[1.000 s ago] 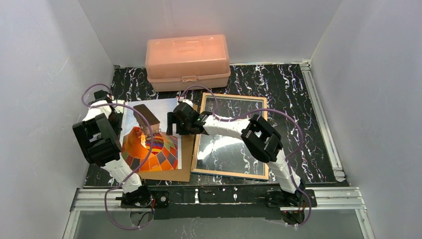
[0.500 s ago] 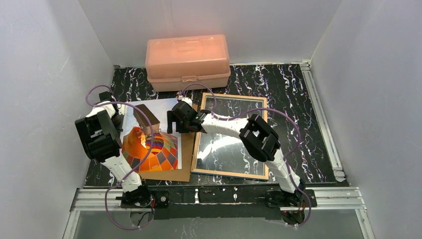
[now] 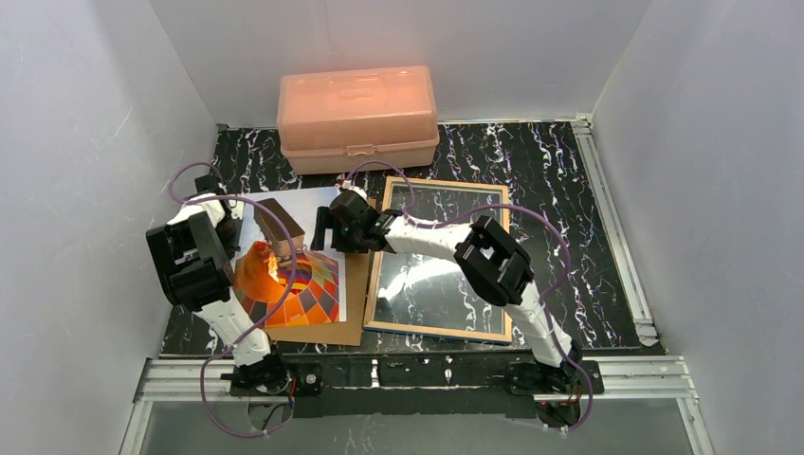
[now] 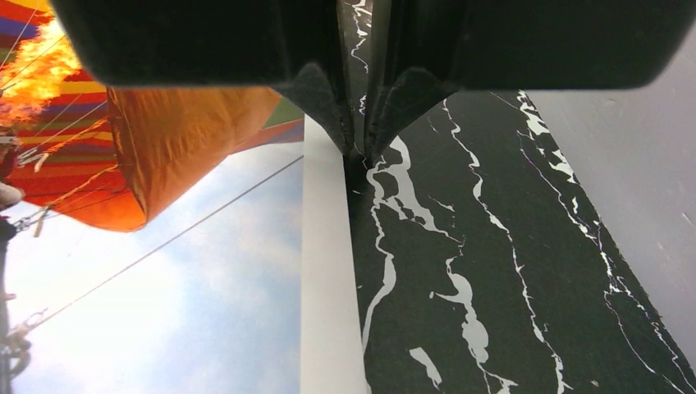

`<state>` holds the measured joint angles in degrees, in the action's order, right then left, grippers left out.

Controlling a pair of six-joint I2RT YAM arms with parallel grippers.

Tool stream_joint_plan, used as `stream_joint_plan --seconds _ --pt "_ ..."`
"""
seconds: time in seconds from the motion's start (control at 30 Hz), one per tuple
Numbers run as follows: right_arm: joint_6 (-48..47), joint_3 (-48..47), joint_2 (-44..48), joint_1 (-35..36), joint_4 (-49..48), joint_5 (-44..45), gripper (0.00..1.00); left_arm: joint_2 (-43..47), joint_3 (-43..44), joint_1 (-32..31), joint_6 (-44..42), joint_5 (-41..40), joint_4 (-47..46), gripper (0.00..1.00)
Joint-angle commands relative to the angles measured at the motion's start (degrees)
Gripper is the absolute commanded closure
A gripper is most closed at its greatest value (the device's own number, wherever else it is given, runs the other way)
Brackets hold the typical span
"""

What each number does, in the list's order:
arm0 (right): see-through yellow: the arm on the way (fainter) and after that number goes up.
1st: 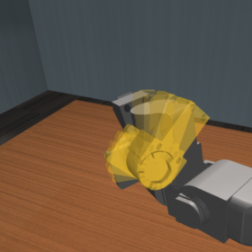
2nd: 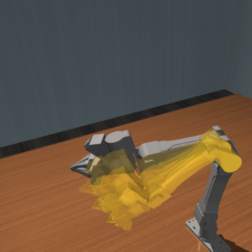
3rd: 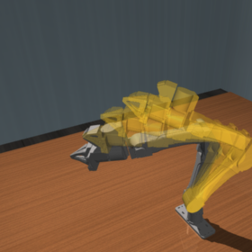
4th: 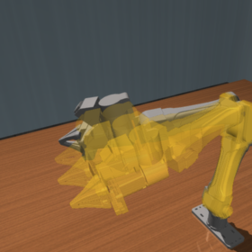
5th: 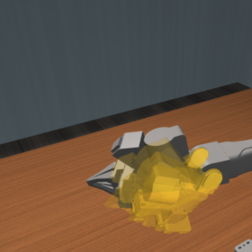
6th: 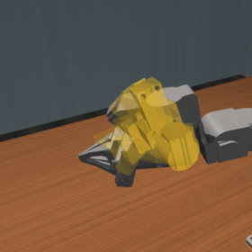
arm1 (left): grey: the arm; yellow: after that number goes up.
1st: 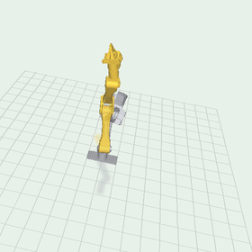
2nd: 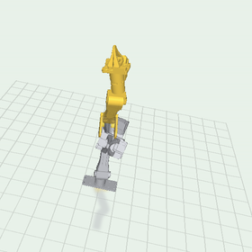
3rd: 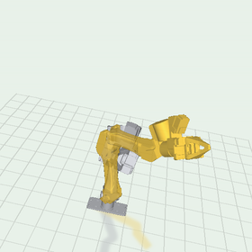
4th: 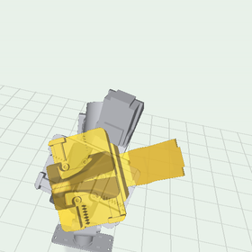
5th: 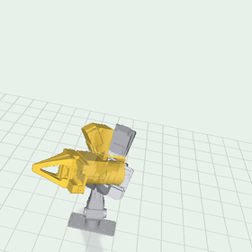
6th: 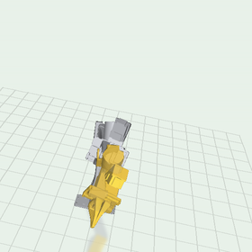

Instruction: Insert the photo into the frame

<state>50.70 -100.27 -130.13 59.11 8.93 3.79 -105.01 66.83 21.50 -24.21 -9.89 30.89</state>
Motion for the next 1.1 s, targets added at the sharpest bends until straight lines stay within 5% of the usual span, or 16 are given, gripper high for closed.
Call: stream_joint_plan --seconds 0.0,0.3,0.77,1.07 --pt "5.46 3.12 -0.86 -0.04 -4.61 -5.66 0.01 -0.06 -2.98 -0.93 1.58 5.46 2.73 0.90" --pt "11.26 5.90 0.88 -0.96 -13.51 -10.34 0.01 -0.27 -3.47 -1.23 0.93 5.14 2.03 0.90" --pt "-0.78 4.51 6.51 -4.28 -0.65 -4.09 0.01 0.05 -4.18 -1.33 -0.49 3.09 0.48 0.90" --pt "-4.65 0.58 2.31 -5.20 4.76 -2.43 0.01 0.04 -3.89 -1.29 -0.34 3.72 1.04 0.90"
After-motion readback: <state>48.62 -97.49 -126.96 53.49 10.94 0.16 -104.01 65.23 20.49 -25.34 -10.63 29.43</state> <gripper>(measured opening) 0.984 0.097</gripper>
